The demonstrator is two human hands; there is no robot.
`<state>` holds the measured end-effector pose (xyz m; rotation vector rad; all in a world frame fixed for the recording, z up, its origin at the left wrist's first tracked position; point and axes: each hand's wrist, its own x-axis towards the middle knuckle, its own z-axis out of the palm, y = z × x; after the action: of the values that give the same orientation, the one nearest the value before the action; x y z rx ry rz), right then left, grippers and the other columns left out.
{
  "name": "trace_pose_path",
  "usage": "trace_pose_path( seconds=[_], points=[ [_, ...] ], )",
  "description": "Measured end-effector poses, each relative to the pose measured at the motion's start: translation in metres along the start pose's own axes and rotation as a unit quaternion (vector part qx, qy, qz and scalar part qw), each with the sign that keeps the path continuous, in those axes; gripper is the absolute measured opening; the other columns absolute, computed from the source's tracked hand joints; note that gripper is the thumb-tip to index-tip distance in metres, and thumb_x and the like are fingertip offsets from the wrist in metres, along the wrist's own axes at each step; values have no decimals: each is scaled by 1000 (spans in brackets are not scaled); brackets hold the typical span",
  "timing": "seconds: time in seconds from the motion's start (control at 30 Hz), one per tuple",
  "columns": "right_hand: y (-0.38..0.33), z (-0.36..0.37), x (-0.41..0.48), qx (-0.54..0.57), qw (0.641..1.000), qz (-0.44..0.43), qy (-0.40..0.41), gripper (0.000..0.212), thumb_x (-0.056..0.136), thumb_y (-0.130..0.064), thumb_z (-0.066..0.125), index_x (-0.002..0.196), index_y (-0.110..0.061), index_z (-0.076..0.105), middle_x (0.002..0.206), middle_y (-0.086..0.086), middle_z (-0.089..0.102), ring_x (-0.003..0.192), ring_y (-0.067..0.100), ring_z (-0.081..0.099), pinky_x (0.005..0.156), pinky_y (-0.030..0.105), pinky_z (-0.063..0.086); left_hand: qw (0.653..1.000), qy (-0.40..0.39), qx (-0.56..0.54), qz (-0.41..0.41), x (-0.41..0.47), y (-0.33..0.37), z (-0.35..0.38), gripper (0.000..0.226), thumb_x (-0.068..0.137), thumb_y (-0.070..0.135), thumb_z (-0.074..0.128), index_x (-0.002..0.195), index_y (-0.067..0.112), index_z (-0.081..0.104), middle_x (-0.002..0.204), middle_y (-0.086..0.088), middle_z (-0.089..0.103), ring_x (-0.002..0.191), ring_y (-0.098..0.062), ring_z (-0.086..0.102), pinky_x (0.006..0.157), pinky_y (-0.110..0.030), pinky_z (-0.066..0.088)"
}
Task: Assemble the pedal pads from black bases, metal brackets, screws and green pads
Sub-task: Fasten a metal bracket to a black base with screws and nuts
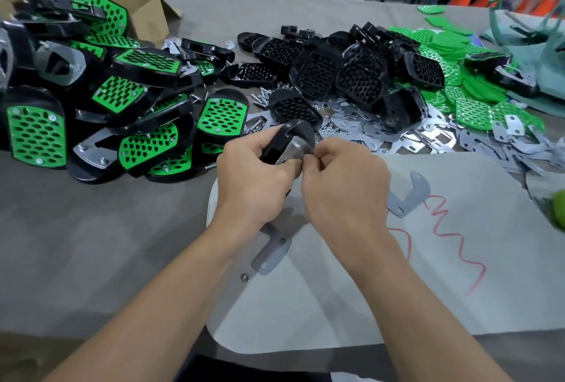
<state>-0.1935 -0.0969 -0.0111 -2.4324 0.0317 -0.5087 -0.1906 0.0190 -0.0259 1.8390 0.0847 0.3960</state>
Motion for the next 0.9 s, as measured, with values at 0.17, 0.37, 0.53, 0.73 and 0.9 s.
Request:
trace_pose_path(
  seconds=[0.17,0.37,0.53,0.73,0.9],
  points=[
    [-1,3,-8,-9,990,-117,79,20,88,-6,61,71,-10,52,56,-1,45,57,26,33,61,33,10,999,8,-34,9,1,-2,-1,27,69,17,77,91,33,79,74,-10,72,63,-12,55,58,-48,57],
    [-1,13,-2,77,997,8,28,25,91,-19,57,67,-18,52,54,-7,48,57,15,45,55,27,26,999,27,-3,36,0,-2,-1,25,69,15,78,89,31,77,67,-4,67,60,-9,51,53,-40,53],
    [0,-4,13,280,949,101,-104,12,86,-34,64,81,-26,72,73,-7,73,66,11,68,68,34,53,975,56,-182,-112,4,8,-11,23,61,7,76,84,8,76,79,-23,70,68,-23,60,65,-42,53],
    [-22,-8,20,515,778,148,-328,18,98,-9,56,107,-8,71,97,14,73,87,27,71,78,43,61,989,90,-54,-105,13,28,-36,22,80,38,61,66,21,58,61,9,56,61,-18,50,63,-34,40],
    [-53,-5,50,484,843,59,-225,32,89,11,57,104,-13,70,95,15,76,84,37,72,76,48,62,965,102,230,73,37,55,-65,31,92,43,56,120,42,67,92,11,76,90,-11,69,85,-32,52]
  ],
)
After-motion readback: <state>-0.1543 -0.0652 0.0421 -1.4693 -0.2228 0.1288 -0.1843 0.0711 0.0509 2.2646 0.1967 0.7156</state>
